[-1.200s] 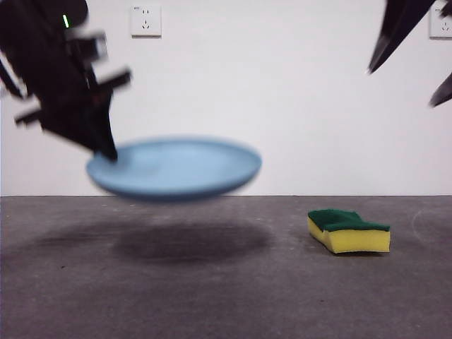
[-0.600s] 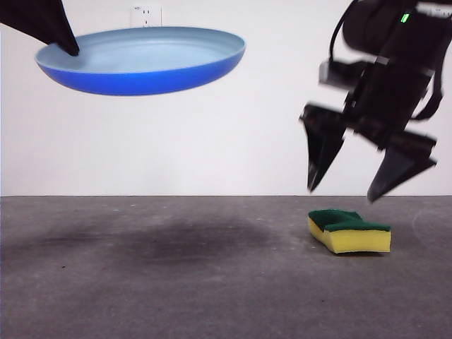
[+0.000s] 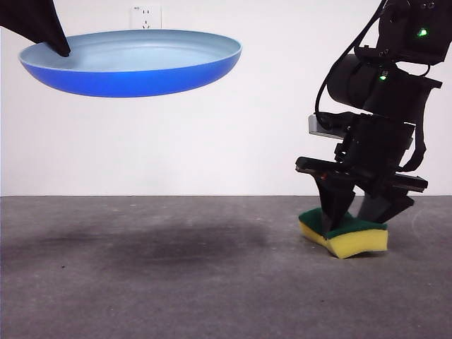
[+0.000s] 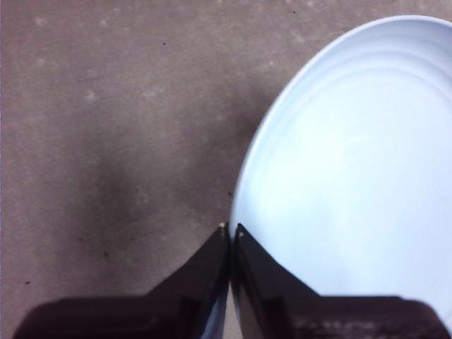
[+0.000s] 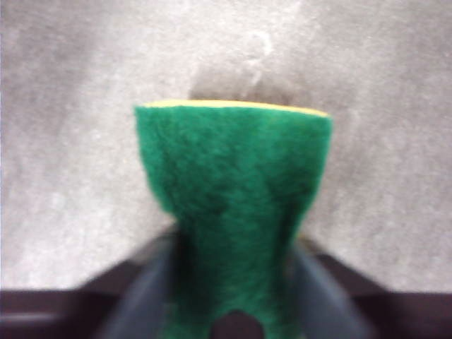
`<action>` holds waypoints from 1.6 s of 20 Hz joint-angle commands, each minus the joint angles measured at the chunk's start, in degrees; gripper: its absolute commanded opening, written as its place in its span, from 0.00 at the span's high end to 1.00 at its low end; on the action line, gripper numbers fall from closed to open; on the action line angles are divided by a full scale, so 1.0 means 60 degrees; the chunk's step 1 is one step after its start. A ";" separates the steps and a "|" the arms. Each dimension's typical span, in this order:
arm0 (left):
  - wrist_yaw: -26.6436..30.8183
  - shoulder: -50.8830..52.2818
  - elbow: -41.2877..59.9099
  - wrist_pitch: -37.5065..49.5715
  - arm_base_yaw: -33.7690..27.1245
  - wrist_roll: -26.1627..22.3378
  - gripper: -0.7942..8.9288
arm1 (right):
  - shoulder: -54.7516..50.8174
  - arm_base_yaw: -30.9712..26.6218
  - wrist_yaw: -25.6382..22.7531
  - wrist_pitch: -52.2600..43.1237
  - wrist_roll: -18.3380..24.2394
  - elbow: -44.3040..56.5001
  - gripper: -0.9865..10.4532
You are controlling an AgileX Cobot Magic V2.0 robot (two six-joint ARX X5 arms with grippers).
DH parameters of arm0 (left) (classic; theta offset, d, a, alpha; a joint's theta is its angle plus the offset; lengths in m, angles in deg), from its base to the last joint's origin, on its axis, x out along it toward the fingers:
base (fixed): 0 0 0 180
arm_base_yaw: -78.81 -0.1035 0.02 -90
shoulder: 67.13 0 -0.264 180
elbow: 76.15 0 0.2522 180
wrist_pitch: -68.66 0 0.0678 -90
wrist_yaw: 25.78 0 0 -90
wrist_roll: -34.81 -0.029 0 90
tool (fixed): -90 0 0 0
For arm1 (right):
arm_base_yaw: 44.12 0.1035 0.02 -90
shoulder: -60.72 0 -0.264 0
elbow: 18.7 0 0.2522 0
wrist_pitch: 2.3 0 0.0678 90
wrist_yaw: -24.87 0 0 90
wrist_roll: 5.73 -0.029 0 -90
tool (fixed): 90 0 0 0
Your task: Pick up the plate,pick up the cloth,clean the plate with the cloth
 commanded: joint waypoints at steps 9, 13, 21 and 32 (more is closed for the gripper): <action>0.0871 -0.1541 0.0015 0.0382 0.0066 -0.0015 0.93 | -0.2885 0.0656 0.1122 0.0011 -0.0627 -0.0029 0.93; 0.0069 -0.2197 0.0015 0.1064 0.0495 0.0590 0.93 | -0.4087 0.1308 0.1151 -0.0062 -0.0863 -0.0029 0.93; -0.0189 -0.2193 0.0015 0.1949 0.2124 0.1268 0.93 | -0.3570 0.2688 0.0586 -0.1169 -0.1009 -0.0029 0.93; -0.0084 -0.2193 0.0015 0.3326 0.2484 0.1730 0.93 | -0.3264 0.3949 0.0586 0.0200 -0.0933 -0.0029 0.93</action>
